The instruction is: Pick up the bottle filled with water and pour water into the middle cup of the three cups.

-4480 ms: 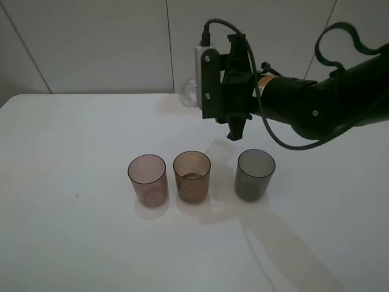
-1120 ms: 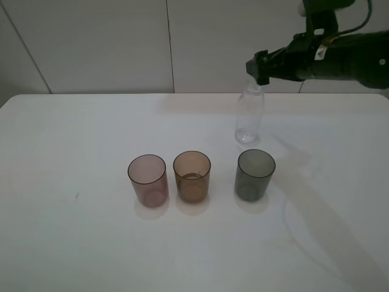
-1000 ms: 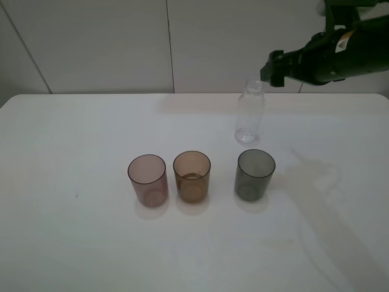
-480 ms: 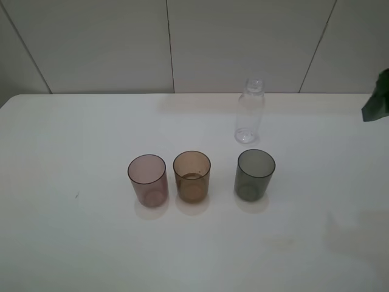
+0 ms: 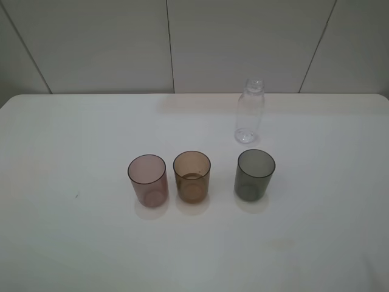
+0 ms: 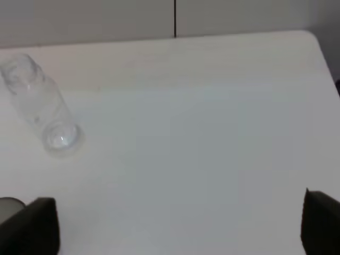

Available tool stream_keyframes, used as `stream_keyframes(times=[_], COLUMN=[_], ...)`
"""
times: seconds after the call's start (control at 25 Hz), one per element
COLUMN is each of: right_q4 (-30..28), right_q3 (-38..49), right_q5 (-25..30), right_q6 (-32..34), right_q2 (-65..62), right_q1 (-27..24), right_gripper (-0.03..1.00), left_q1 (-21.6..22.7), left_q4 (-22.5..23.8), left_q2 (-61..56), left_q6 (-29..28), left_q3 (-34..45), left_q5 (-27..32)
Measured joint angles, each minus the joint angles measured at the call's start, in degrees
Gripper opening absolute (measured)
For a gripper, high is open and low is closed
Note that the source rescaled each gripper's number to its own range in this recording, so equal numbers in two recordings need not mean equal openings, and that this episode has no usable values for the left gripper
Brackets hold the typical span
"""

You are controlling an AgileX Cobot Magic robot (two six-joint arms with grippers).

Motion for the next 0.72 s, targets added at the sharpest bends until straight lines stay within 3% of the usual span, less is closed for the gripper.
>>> stream_keyframes(times=[0.24, 0.72], right_q4=[2.3, 2.5], right_q3=[2.1, 18.4], right_q5=[0.7, 0.1], right_q6=[0.0, 0.0], right_q2=[-12.0, -30.8], right_q1=[0.0, 0.0], right_gripper=[1.0, 1.0], left_q1=[0.0, 0.0], left_q4=[0.0, 0.0], left_q2=[0.0, 0.0], left_q6=[0.0, 0.0], left_q3=[0.0, 0.0], left_q5=[0.0, 0.0])
